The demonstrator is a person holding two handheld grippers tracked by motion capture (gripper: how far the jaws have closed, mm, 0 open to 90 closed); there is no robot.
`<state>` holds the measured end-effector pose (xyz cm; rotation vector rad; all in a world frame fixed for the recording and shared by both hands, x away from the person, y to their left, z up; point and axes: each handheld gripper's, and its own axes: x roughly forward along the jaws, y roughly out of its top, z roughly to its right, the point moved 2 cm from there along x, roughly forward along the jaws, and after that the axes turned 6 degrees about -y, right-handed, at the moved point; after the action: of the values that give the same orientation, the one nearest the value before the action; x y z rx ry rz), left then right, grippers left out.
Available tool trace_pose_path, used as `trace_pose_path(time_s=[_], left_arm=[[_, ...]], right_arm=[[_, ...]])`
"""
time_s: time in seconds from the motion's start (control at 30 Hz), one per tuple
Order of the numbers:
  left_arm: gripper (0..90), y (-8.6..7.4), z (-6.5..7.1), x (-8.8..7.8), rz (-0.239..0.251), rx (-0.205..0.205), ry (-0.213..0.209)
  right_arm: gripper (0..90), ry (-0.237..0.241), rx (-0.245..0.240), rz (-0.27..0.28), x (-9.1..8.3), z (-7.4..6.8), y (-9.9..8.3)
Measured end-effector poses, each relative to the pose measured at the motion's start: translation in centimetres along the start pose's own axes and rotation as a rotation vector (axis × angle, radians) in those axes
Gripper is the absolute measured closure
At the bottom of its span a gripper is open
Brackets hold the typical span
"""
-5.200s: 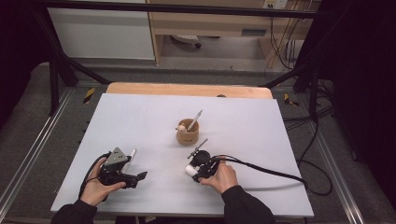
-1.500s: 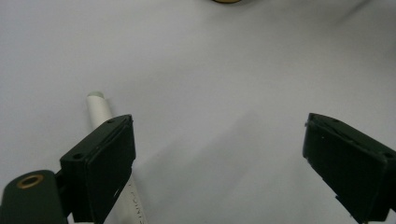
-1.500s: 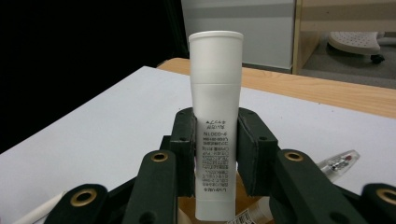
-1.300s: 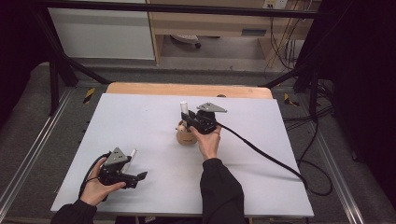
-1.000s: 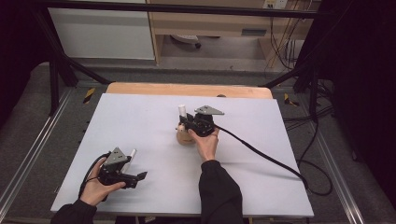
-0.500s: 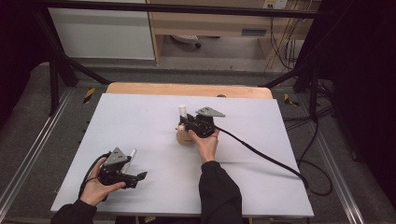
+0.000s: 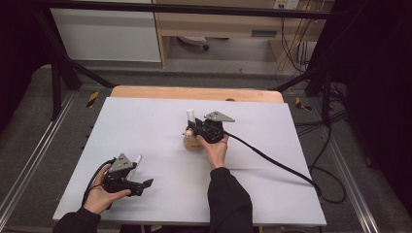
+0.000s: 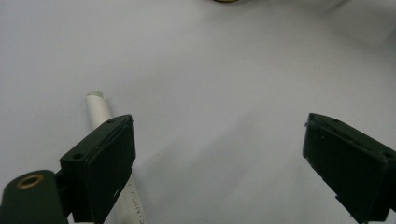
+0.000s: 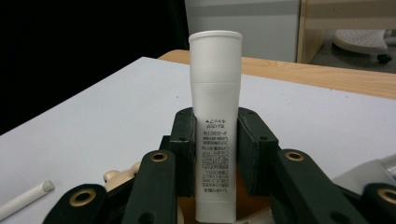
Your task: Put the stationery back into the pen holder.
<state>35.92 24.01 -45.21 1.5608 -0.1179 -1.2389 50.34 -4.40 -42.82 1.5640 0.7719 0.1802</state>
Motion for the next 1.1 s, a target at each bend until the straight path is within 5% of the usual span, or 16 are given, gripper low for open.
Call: trace_pose_path(time_s=[0.73,1.1], left_arm=[[9.4,0.0,0.0,0.0,-0.001,0.004,-0.001],[9.3,0.1,0.0,-0.2,0.004,-0.003,-0.003]], right_arm=[[63.8,-0.021,-0.077,-0.035,-1.6,0.1,0.2],[39.4,0.003,-0.116,-0.081,-4.5,0.1,2.3]])
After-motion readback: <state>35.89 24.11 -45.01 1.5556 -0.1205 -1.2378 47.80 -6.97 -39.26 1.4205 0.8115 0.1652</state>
